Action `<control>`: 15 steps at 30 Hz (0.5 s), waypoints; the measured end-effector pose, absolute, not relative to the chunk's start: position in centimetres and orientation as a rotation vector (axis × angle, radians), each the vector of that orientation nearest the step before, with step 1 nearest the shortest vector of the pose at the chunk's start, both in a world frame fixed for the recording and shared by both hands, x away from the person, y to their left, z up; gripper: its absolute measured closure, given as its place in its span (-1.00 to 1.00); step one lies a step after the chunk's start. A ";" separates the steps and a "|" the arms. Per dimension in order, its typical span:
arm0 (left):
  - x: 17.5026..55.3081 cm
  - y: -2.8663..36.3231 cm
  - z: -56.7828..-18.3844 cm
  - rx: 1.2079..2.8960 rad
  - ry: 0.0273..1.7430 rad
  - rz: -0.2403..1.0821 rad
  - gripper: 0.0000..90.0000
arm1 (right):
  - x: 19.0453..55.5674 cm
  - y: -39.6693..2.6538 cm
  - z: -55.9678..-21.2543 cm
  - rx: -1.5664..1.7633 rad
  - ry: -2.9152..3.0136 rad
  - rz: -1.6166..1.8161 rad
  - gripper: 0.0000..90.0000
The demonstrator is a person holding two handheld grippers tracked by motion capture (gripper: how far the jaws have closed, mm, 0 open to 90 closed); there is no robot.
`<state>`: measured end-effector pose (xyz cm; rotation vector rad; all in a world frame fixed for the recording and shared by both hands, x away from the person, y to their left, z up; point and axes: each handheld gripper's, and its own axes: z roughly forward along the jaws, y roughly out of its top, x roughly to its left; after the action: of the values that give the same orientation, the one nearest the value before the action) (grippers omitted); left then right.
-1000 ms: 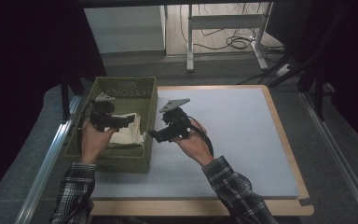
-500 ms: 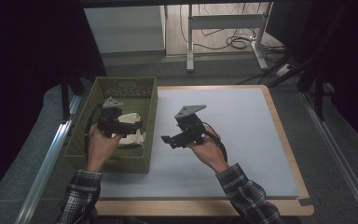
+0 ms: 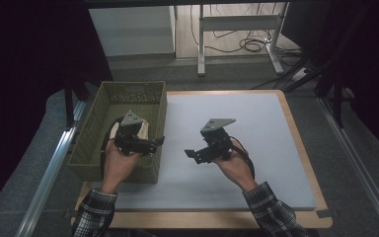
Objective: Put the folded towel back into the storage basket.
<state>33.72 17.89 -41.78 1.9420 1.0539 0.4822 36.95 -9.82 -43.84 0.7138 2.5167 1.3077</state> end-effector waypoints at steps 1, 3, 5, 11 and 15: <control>33.6 17.6 -41.8 1.938 1.049 0.482 -0.97 | 36.8 -10.2 -43.9 0.720 2.516 1.305 -0.82; 33.3 17.2 -41.8 1.936 1.040 0.475 -0.97 | 36.6 -10.8 -44.0 0.723 2.519 1.292 -0.82; 33.0 16.6 -41.9 1.937 1.028 0.469 -0.97 | 36.4 -11.5 -44.1 0.725 2.516 1.283 -0.82; 32.4 14.8 -42.2 1.955 0.996 0.466 -0.97 | 35.8 -13.6 -44.4 0.746 2.501 1.276 -0.84; 31.9 13.6 -42.4 1.957 0.974 0.462 -0.98 | 35.4 -14.9 -44.6 0.751 2.503 1.262 -0.85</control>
<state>31.94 13.57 -42.43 1.9569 0.9743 0.4624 35.36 -14.93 -44.65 0.7511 2.5034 1.2616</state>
